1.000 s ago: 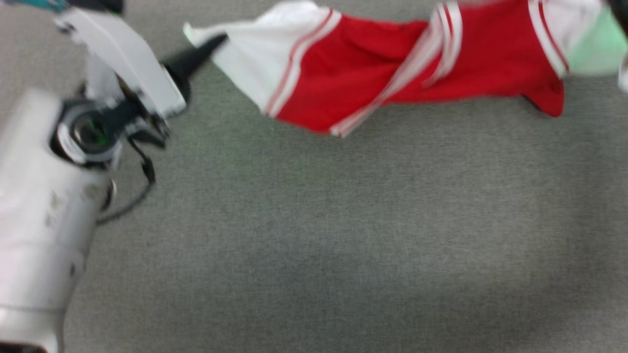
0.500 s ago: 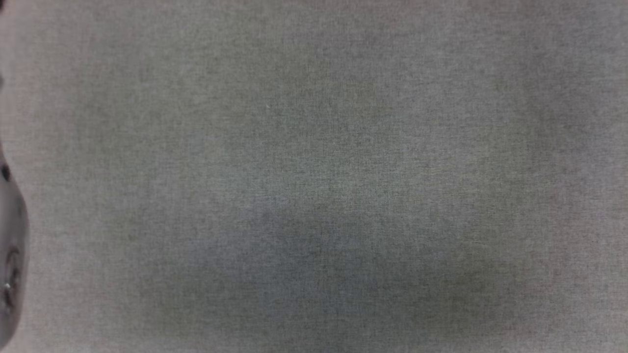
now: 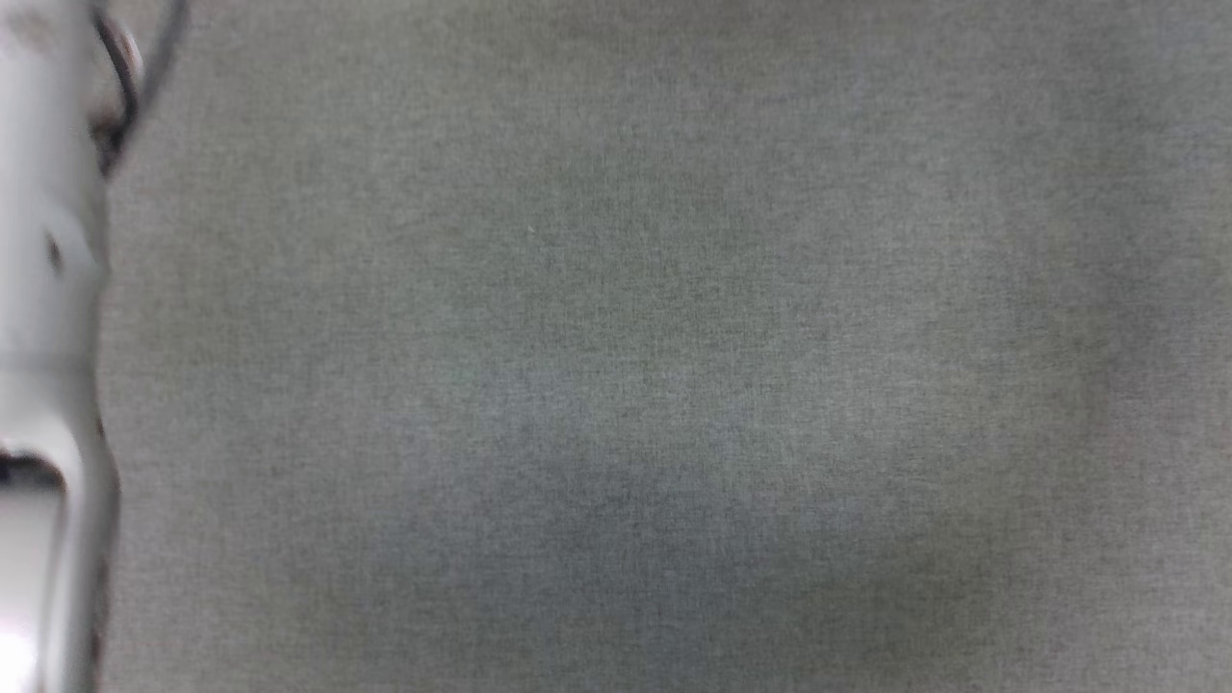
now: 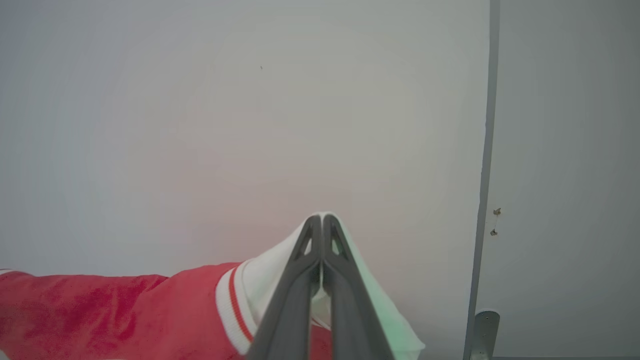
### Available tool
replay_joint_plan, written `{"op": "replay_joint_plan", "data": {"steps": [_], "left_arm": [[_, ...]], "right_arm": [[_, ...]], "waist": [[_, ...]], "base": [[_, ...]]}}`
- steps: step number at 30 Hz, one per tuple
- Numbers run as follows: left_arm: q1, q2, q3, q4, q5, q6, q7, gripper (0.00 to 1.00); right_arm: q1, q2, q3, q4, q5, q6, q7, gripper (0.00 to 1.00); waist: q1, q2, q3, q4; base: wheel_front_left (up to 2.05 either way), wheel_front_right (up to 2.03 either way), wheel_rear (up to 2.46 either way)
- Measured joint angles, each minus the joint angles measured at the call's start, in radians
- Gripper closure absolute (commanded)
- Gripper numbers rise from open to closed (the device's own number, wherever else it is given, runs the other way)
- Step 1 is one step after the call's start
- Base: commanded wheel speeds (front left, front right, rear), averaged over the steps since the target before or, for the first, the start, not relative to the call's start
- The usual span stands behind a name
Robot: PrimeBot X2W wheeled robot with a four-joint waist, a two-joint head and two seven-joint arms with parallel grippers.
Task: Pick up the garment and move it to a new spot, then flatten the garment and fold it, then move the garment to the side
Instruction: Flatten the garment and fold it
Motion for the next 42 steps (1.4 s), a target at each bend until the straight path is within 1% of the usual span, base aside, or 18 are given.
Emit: {"op": "replay_joint_plan", "data": {"steps": [5, 8, 9, 10, 15, 20, 25, 28, 33, 38, 42], "left_arm": [[0.303, 0.061, -0.034, -0.205, -0.035, -0.003, 0.025, 1.0], [0.5, 0.13, -0.082, -0.334, 0.002, -0.003, 0.018, 1.0], [0.564, 0.145, -0.078, -0.372, -0.006, -0.003, 0.009, 1.0], [0.626, 0.156, -0.072, -0.401, -0.025, -0.003, 0.001, 1.0], [0.901, 0.218, -0.06, -0.541, -0.04, -0.003, -0.036, 1.0], [1.126, 0.264, -0.07, -0.695, -0.057, 0.008, -0.034, 1.0], [1.288, 0.314, -0.054, -0.849, -0.073, 0.034, -0.047, 1.0], [1.386, 0.351, -0.03, -0.954, -0.084, 0.04, -0.065, 1.0], [1.546, 0.403, 0.017, -1.121, -0.083, 0.075, -0.109, 1.0], [1.633, 0.429, 0.049, -1.235, -0.076, 0.116, -0.135, 1.0], [1.651, 0.43, 0.04, -1.254, -0.069, 0.125, -0.133, 1.0]], "right_arm": [[0.312, -0.125, 0.1, -0.212, 0.16, 0.0, 0.086, 1.0], [0.49, -0.176, 0.132, -0.346, 0.225, 0.0, 0.134, 1.0], [0.547, -0.191, 0.137, -0.391, 0.242, 0.0, 0.15, 1.0], [0.598, -0.201, 0.133, -0.427, 0.259, 0.0, 0.161, 1.0], [0.838, -0.249, 0.079, -0.598, 0.29, 0.0, 0.236, 1.0], [1.043, -0.274, -0.003, -0.776, 0.281, 0.0, 0.329, 1.0], [1.222, -0.275, -0.115, -0.952, 0.247, 0.0, 0.425, 1.0], [1.314, -0.254, -0.179, -1.048, 0.215, 0.0, 0.48, 1.0], [1.437, -0.185, -0.271, -1.188, 0.174, 0.0, 0.551, 1.0], [1.525, -0.121, -0.342, -1.294, 0.152, 0.0, 0.617, 1.0], [1.551, -0.116, -0.355, -1.318, 0.109, 0.0, 0.667, 1.0]], "waist": [[0.0, 0.0, -0.042, 0.002], [0.0, 0.0, -0.069, 0.002], [0.0, 0.0, -0.079, 0.002], [0.0, 0.0, -0.089, 0.001], [0.0, 0.0, -0.135, 0.0], [0.0, 0.0, -0.172, 0.002], [0.0, 0.0, -0.194, 0.012], [0.0, 0.0, -0.196, 0.016], [0.0, 0.0001, -0.189, 0.016], [0.0, 0.0, -0.181, 0.023], [0.0, 0.0, -0.172, 0.022]], "base": [[0.0, 0.0, 0.0], [0.0, 0.0, 0.0], [0.0, 0.0, 0.0], [0.0, 0.0, 0.0], [0.0, 0.0, 0.0], [0.0, 0.0, 0.0], [0.0, 0.0, 0.0], [0.0, 0.0, 0.0], [0.0, 0.0, 0.0], [0.0, 0.0, 0.0], [0.0, 0.0, 0.0]]}}
